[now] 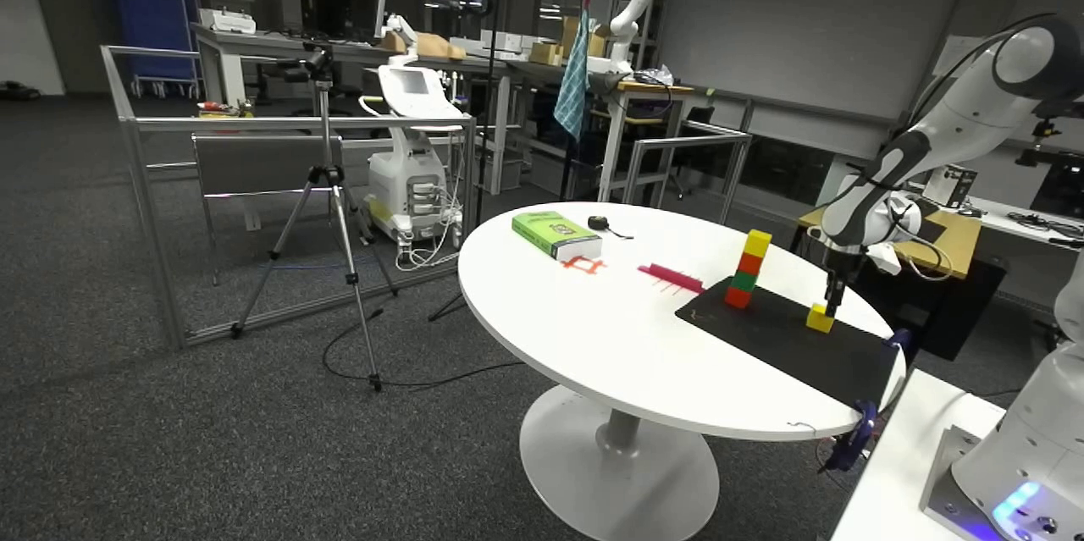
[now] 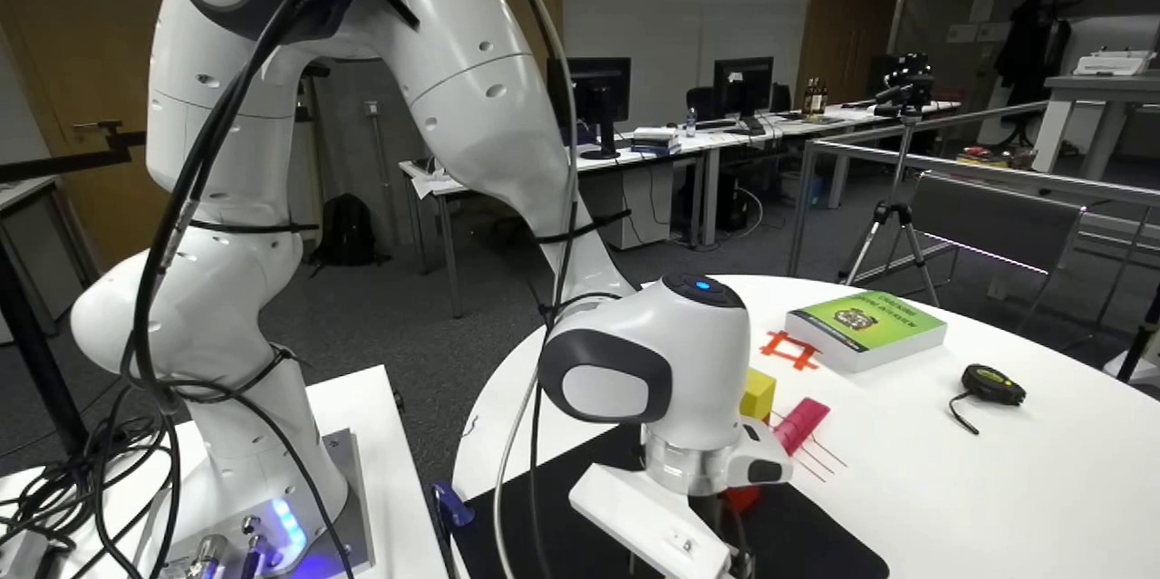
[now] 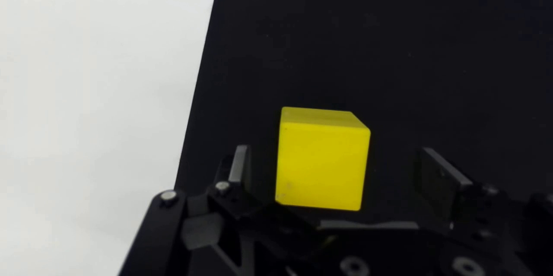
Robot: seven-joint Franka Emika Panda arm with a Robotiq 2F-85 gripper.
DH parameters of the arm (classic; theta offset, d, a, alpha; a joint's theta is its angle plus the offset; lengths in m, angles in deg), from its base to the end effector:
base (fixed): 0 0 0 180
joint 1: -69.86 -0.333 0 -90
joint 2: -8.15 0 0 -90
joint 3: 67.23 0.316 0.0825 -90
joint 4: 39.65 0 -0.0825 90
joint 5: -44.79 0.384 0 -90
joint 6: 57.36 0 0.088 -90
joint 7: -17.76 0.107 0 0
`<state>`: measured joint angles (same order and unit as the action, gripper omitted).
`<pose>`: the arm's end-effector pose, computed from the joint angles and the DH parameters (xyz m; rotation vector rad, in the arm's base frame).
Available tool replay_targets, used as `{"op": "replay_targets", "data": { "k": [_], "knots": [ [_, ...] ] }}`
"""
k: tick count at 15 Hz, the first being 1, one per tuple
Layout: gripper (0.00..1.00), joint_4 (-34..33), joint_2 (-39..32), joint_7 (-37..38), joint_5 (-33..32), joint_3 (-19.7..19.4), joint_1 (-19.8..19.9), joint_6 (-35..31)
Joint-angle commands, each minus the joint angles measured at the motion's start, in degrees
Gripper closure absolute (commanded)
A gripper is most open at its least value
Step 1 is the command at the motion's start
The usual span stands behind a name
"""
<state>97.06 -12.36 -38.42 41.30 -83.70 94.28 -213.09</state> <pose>0.3750 -0.3311 0.1760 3.0219 0.5176 -0.1573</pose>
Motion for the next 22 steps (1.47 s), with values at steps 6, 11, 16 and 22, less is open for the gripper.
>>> {"op": "replay_targets", "data": {
  "k": [6,11,16,22],
  "knots": [
    [0.00,-1.23,-1.80,-1.33,-0.08,2.86,3.23,-0.53],
    [0.00,-2.16,-3.26,-0.87,-0.24,3.26,3.49,-0.58],
    [0.27,-3.13,-3.83,-0.73,-0.54,3.32,3.42,-0.26],
    [0.70,-3.56,-3.79,-0.13,-0.81,3.13,3.01,0.12]
  ]
}}
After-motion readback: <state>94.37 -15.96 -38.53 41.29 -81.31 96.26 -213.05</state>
